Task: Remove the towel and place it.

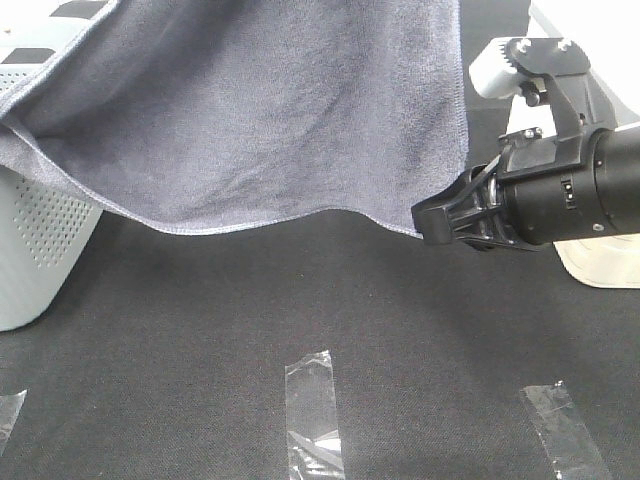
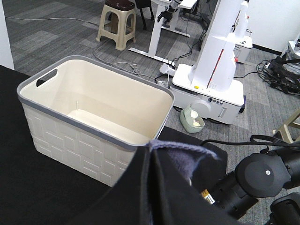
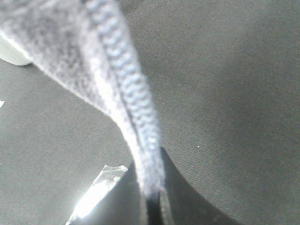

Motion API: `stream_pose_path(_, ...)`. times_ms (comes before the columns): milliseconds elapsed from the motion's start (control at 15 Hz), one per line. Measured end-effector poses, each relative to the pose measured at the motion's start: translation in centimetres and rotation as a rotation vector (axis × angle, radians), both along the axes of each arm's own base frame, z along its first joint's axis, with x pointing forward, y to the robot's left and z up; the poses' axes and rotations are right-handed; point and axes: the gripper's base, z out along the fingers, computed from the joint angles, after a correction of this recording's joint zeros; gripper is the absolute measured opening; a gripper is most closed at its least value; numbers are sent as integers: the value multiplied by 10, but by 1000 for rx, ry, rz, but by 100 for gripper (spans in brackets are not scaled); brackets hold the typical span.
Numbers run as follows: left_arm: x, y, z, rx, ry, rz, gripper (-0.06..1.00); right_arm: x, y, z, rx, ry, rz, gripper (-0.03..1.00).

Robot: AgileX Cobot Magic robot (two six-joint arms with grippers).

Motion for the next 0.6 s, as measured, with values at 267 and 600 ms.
stream_pose_path(267, 10, 8, -10, 112, 29, 140, 0, -8, 6, 2, 56, 121, 45, 0)
stream_pose_path(600, 35, 14, -49, 325, 190, 319, 0, -1, 2, 42, -146, 310, 20, 0)
